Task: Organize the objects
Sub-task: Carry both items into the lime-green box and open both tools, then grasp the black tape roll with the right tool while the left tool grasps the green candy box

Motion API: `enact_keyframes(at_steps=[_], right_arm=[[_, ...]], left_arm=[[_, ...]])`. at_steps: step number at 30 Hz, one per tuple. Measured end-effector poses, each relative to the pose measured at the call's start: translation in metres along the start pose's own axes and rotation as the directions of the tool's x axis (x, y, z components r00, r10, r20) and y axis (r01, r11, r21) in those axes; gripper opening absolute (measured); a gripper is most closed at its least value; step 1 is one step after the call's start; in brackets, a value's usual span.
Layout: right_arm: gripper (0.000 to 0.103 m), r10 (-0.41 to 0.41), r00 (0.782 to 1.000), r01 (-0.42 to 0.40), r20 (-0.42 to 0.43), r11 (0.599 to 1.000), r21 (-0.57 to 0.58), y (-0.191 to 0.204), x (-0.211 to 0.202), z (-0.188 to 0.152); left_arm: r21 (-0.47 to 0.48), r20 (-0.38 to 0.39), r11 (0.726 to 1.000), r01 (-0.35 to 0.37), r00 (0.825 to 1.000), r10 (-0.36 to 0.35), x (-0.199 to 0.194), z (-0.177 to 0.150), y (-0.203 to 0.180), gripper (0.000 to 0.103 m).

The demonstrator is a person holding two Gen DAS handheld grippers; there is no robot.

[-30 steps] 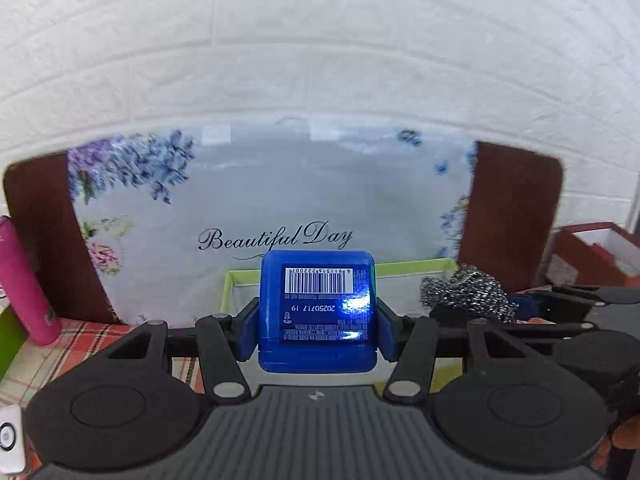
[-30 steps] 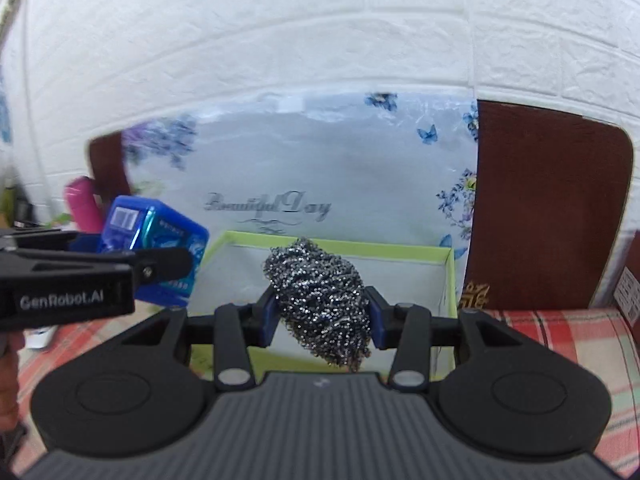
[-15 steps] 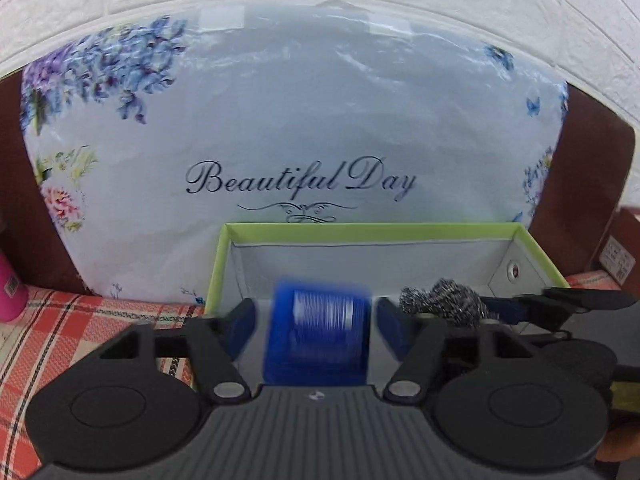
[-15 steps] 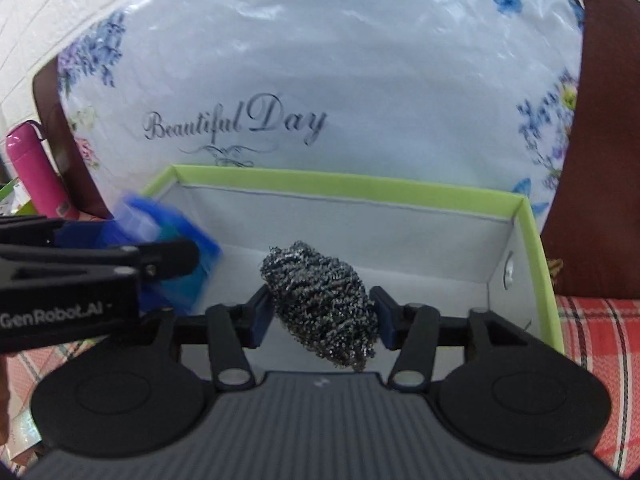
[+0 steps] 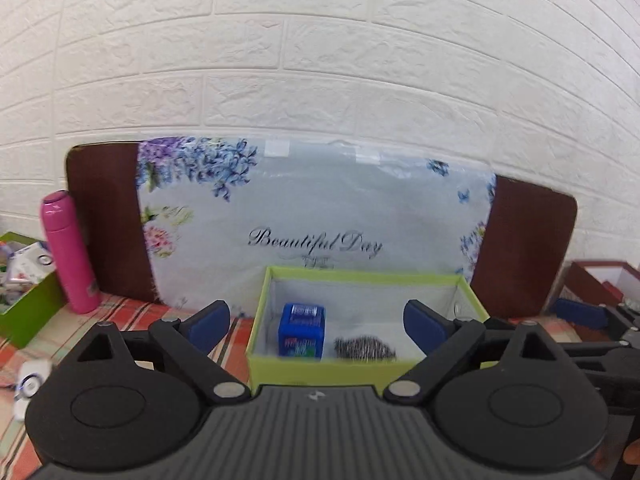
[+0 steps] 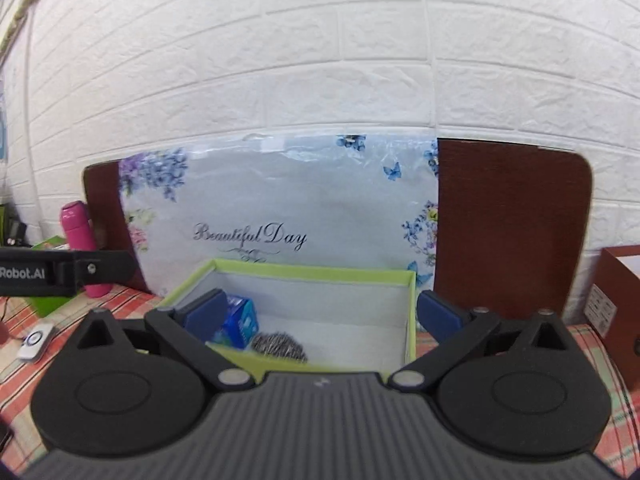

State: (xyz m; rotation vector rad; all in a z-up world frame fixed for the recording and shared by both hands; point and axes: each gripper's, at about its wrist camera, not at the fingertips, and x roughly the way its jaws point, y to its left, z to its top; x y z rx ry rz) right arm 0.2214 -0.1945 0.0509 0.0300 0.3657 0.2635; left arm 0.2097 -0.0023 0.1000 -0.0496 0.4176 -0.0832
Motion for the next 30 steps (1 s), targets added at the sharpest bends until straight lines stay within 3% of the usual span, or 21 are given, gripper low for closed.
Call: enact_keyframes(at_steps=[7, 15, 18, 26, 30], right_arm=[[0.103, -0.05, 0.998, 0.051, 0.033, 0.998, -0.022, 0.012, -0.086, -0.045], [0.103, -0.071, 0.997, 0.071, 0.008, 0.997, -0.002, 0.016, -0.149, -0.088], [0.103, -0.071, 0.997, 0.071, -0.004, 0.997, -0.008, 0.019, -0.162, -0.107], [0.103, -0.097, 0.985, 0.099, -0.145, 0.995, 0.009, 0.023, -0.162, -0.159], [0.096, -0.083, 0.976, 0.09, -0.203, 0.996, 0.024, 0.022, -0.155, -0.173]], left_arm=[[0.014, -0.037, 1.0, 0.012, 0.999, -0.012, -0.061, -0.062, -0.006, 0.097], [0.017, -0.12, 1.0, 0.022, 0.993, -0.019, -0.093, -0.119, -0.007, 0.097], [0.011, -0.156, 0.999, 0.036, 0.987, -0.033, -0.099, -0.138, -0.006, 0.097], [0.004, -0.236, 0.999, 0.045, 0.971, -0.042, -0.096, -0.175, 0.0, 0.097], [0.008, -0.246, 1.0, 0.015, 0.969, -0.012, -0.092, -0.18, 0.01, 0.097]])
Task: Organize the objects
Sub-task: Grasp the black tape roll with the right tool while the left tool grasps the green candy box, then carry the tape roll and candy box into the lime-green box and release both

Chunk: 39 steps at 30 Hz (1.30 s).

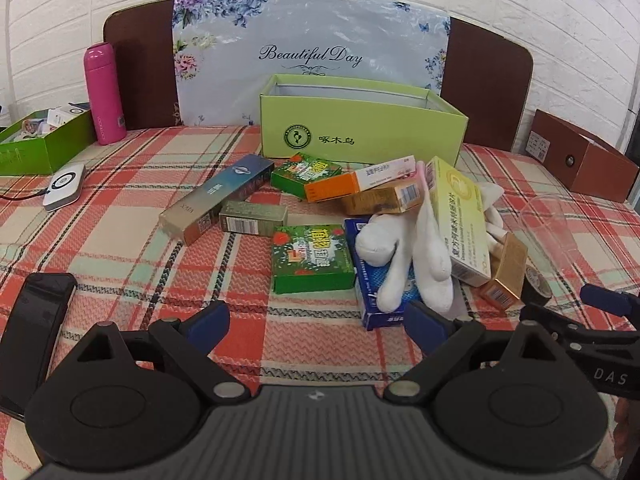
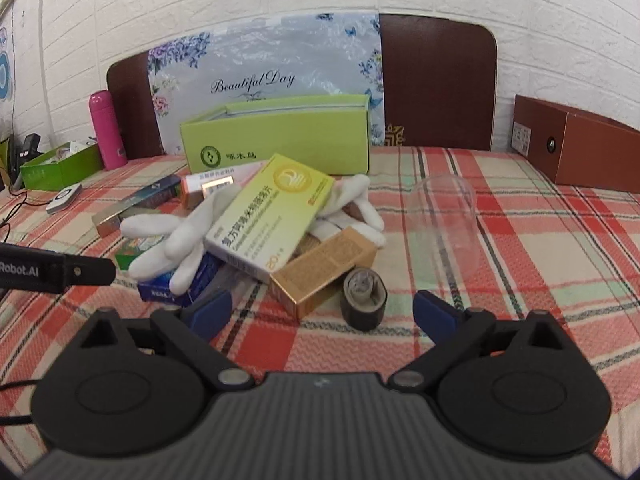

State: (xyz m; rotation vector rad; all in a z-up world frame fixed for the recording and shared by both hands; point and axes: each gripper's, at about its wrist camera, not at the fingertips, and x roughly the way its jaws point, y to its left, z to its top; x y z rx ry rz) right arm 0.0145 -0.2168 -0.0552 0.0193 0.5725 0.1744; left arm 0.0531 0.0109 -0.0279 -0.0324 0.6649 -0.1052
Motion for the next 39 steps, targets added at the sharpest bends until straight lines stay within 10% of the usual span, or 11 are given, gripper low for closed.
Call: enact_keyframes(at_steps=[15, 18, 30, 39], right_arm=[[0.056, -0.06, 0.995, 0.055, -0.083, 0.996, -0.066, -0.016, 0.036, -0.003], [0.029, -0.058, 0.995, 0.053, -0.083, 0.997, -0.062, -0.017, 0.04, -0.001], [0.029, -0.003, 0.995, 0.0, -0.101, 0.999, -0.032, -0.013, 0.02, -0.008], [0.029, 0.007, 0.995, -0.009, -0.096, 1.0, -0.02, -0.012, 0.015, -0.005]], left_arm=[[-0.012, -0.019, 1.0, 0.01, 1.0, -0.011, 0.023, 0.007, 0.022, 0.097], [0.007, -0.005, 1.0, 0.016, 1.0, -0.016, 0.031, 0.01, 0.017, 0.097], [-0.03, -0.026, 0.998, 0.058, 0.998, -0.059, 0.085, 0.027, 0.011, 0.093], [-0.083, -0.028, 0.994, 0.074, 0.997, -0.076, 0.074, 0.015, 0.039, 0.067]])
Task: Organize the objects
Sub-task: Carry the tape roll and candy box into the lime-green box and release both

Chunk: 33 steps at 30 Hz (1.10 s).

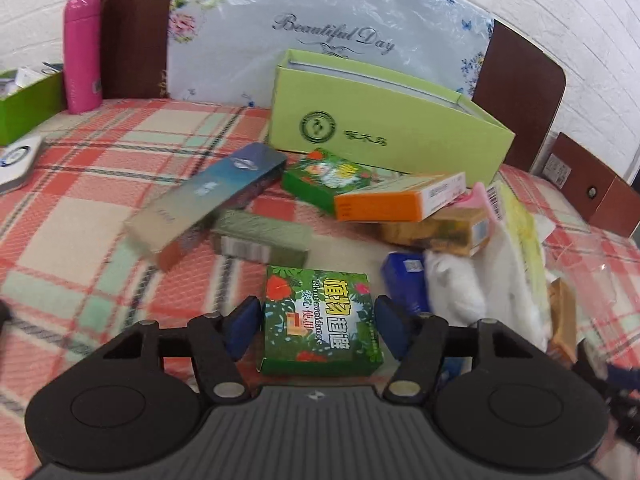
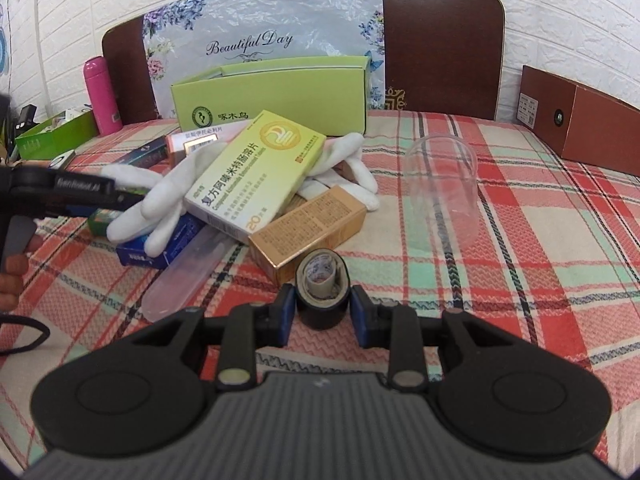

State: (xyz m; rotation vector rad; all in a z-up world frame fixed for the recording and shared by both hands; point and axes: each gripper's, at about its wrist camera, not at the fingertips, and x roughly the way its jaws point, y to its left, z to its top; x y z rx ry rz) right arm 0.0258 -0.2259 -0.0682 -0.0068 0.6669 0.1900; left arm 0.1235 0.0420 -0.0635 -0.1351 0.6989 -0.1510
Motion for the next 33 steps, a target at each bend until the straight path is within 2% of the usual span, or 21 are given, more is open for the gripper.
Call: enact_keyframes(at_steps=[2, 5, 7, 10, 12, 17, 22, 24, 25, 33], right_arm=[[0.029, 0.004, 1.0, -0.004, 0.003, 1.0, -0.005, 0.001, -0.001, 0.0], [0.029, 0.016, 1.0, -0.016, 0.001, 1.0, -0.016, 0.004, -0.004, 0.0], [0.029, 0.019, 1.0, -0.019, -0.002, 1.0, -0.023, 0.005, -0.004, 0.0], [0.029, 0.009, 1.0, -0.009, -0.007, 0.999, -0.034, 0.006, -0.001, 0.001], [0.029, 0.004, 1.0, -0.005, -0.01, 0.999, -0.037, 0.006, 0.0, 0.001], [0.03, 0.009, 1.0, -0.009, -0.014, 1.0, -0.026, 0.005, 0.0, 0.0], [0.03, 0.009, 1.0, -0.009, -0.025, 1.0, -0.026, 0.006, 0.004, 0.0], [0.03, 0.007, 1.0, -0.007, -0.023, 1.0, -0.03, 0.006, 0.003, 0.0], [0.03, 0.007, 1.0, -0.008, -0.024, 1.0, -0.029, 0.006, 0.004, 0.0], [0.029, 0.015, 0.999, -0.016, -0.037, 1.0, -0.02, 0.005, 0.003, 0.001]], left_arm=[[0.003, -0.002, 1.0, -0.031, 1.0, 0.031, -0.011, -0.005, 0.006, 0.066], [-0.007, -0.029, 0.999, -0.032, 0.999, 0.031, -0.028, -0.013, 0.011, 0.066], [0.031, -0.037, 0.999, -0.032, 0.999, 0.033, -0.036, -0.018, 0.005, 0.066], [0.095, -0.038, 0.994, -0.045, 0.998, 0.049, -0.036, -0.022, -0.008, 0.074], [0.129, -0.038, 0.99, -0.063, 0.997, 0.069, -0.031, -0.023, -0.012, 0.074], [0.112, -0.043, 0.992, -0.056, 0.997, 0.061, -0.031, -0.023, -0.007, 0.072], [0.104, -0.052, 0.992, -0.077, 0.995, 0.083, -0.027, -0.021, -0.006, 0.072], [0.115, -0.049, 0.991, -0.07, 0.996, 0.076, -0.027, -0.022, -0.008, 0.071], [0.119, -0.049, 0.991, -0.066, 0.996, 0.073, -0.027, -0.023, -0.008, 0.065], [0.106, -0.049, 0.994, -0.021, 0.998, 0.026, -0.042, -0.017, -0.004, 0.063]])
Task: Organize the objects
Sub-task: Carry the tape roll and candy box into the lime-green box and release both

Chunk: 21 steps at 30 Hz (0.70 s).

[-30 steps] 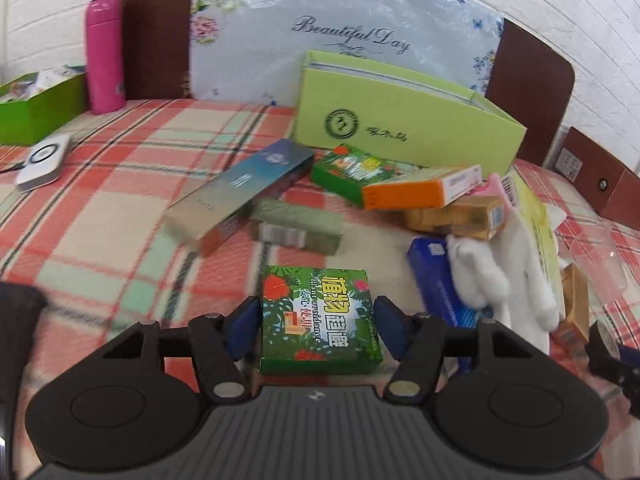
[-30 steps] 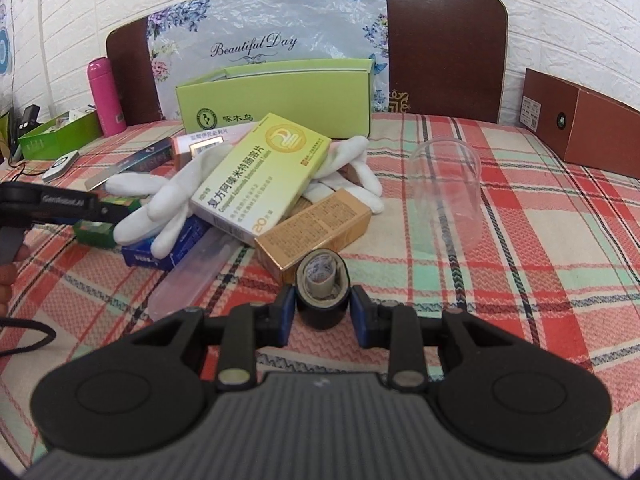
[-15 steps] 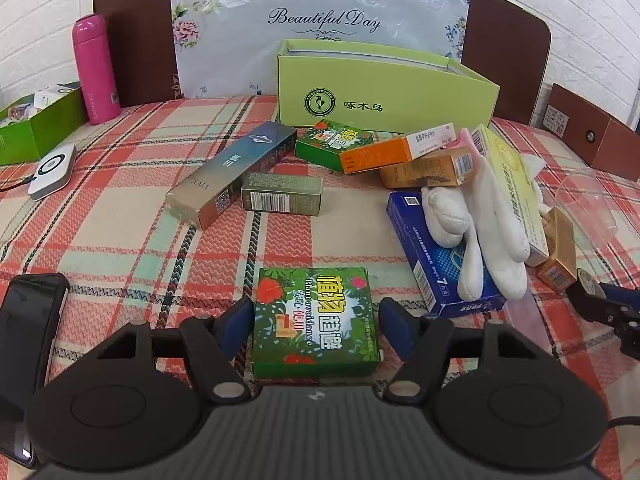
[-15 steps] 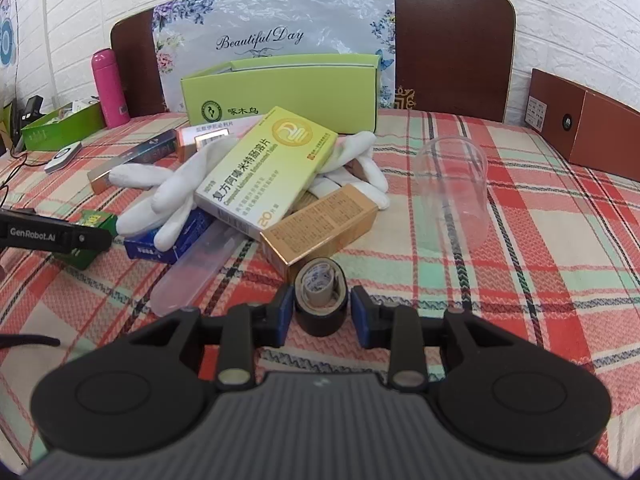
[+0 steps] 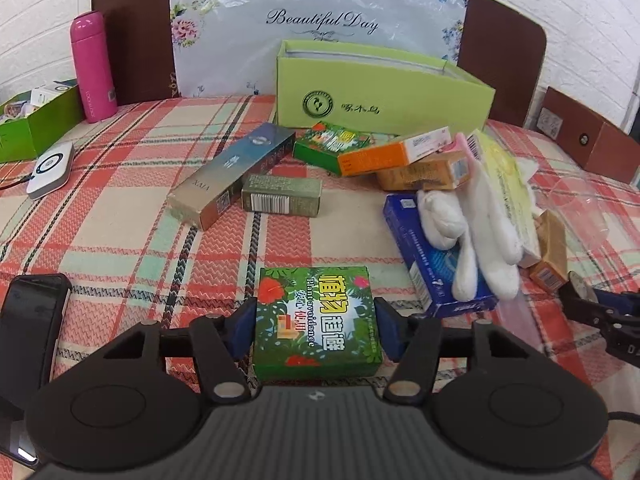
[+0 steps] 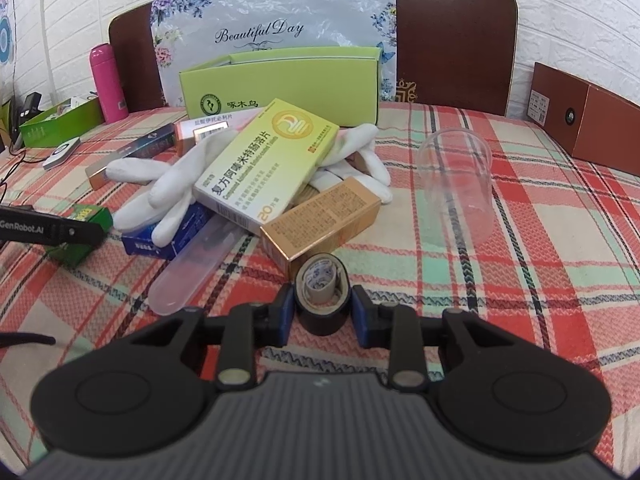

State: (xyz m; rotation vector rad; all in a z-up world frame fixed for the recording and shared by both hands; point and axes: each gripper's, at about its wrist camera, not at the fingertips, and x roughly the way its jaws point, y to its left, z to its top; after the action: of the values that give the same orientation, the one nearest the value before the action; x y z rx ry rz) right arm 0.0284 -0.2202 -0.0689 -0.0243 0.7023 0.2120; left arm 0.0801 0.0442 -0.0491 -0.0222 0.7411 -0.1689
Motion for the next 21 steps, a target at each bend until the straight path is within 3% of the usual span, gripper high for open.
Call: enact_keyframes(at_steps=[6, 13, 17, 21], right_arm=[[0.029, 0.059, 0.995, -0.059, 0.085, 0.998, -0.009, 0.0, -0.032, 0.025], [0.029, 0.165, 0.961, -0.161, 0.221, 0.986, -0.036, -0.012, -0.034, 0.102], [0.029, 0.138, 0.955, -0.124, 0.262, 0.99, -0.071, -0.014, -0.011, 0.149], [0.029, 0.077, 0.961, -0.052, 0.267, 0.994, -0.099, -0.019, 0.032, 0.192]], left_arm=[[0.038, 0.111, 0.996, 0.079, 0.99, -0.083, -0.039, 0.028, -0.007, 0.063], [0.094, 0.258, 0.98, 0.177, 0.946, -0.195, -0.053, 0.094, -0.03, 0.063], [0.094, 0.296, 0.977, 0.193, 0.931, -0.213, -0.034, 0.139, -0.044, 0.063], [0.02, 0.273, 0.971, 0.238, 0.933, -0.235, 0.009, 0.188, -0.048, 0.063]])
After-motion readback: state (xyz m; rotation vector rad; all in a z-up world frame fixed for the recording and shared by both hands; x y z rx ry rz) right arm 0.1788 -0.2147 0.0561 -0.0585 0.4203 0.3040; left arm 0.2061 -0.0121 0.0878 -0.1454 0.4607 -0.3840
